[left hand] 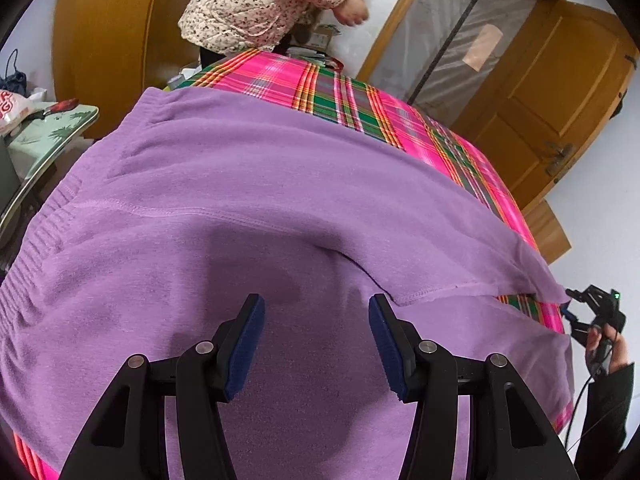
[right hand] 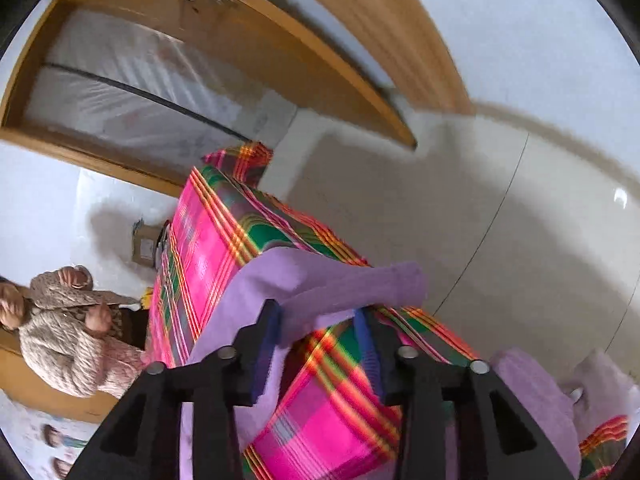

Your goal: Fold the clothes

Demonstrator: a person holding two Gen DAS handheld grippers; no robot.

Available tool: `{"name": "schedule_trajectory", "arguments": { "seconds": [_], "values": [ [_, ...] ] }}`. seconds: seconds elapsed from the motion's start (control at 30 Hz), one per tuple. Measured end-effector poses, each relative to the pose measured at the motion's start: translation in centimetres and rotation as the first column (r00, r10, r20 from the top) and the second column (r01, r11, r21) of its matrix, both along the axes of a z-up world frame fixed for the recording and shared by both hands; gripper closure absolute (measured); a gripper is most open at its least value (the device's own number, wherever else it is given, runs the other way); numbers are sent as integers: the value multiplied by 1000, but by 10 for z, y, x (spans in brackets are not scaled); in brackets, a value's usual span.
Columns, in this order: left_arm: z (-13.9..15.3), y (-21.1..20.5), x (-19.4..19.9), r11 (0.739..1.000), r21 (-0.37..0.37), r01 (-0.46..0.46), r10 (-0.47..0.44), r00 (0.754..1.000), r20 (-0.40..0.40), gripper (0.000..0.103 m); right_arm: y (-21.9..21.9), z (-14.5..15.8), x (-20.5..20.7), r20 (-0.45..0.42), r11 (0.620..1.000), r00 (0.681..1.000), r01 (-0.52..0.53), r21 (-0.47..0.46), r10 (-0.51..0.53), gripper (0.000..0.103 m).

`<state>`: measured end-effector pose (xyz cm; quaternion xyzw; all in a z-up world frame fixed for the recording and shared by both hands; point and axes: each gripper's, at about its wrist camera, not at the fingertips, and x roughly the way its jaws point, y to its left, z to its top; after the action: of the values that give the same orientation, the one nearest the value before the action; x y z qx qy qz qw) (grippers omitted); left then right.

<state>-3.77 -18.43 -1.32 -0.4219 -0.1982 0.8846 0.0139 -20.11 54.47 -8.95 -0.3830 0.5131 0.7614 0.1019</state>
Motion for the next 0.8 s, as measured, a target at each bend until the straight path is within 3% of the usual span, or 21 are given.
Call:
{"name": "schedule_trajectory", "arguments": {
  "seconds": [0.13, 0.17, 0.23, 0.33, 0.47, 0.6, 0.63, 0.67, 0.77, 0.8],
  "values": [
    [0, 2, -3, 1000, -1, 6, -6, 1000, 0, 47, 16, -27, -13, 12, 989, 1000, 15, -144, -13, 60],
    [0, 2, -3, 1000, -3, 6, -6, 1000, 0, 47, 19, -30, -16, 9, 987, 1000, 21, -157, -20, 66],
    [0, 2, -4, 1000, -4, 2, -2, 1000, 3, 47, 19, -26, -24, -6, 991, 1000, 15, -131, -16, 86],
    [0, 3, -5, 1000, -3, -1, 1, 1000, 6, 47, 20, -12, -32, -44, 997, 999, 2, -71, -5, 92],
    [2, 8, -5, 1000, -11, 9, -9, 1000, 2, 47, 22, 24, -40, -182, 1000, 983, -18, -25, 14, 93],
    [3, 10, -4, 1000, -11, 11, -11, 1000, -1, 47, 28, 61, -25, -436, 1000, 900, -25, -4, 21, 94],
    [3, 10, -5, 1000, -10, 10, -10, 1000, 0, 47, 30, 62, -20, -446, 1000, 895, -20, 8, 21, 94],
    [2, 11, -5, 1000, -9, 10, -10, 1000, 1, 47, 33, 58, -17, -425, 1000, 905, -12, 13, 16, 94],
    [1, 13, -7, 1000, -7, 14, -14, 1000, 6, 47, 46, 17, -12, -188, 1000, 982, 13, -22, -17, 94],
    [1, 13, -8, 1000, -7, 16, -16, 1000, 7, 47, 49, 3, -5, -147, 999, 989, 27, -47, -34, 94]
  ]
}}
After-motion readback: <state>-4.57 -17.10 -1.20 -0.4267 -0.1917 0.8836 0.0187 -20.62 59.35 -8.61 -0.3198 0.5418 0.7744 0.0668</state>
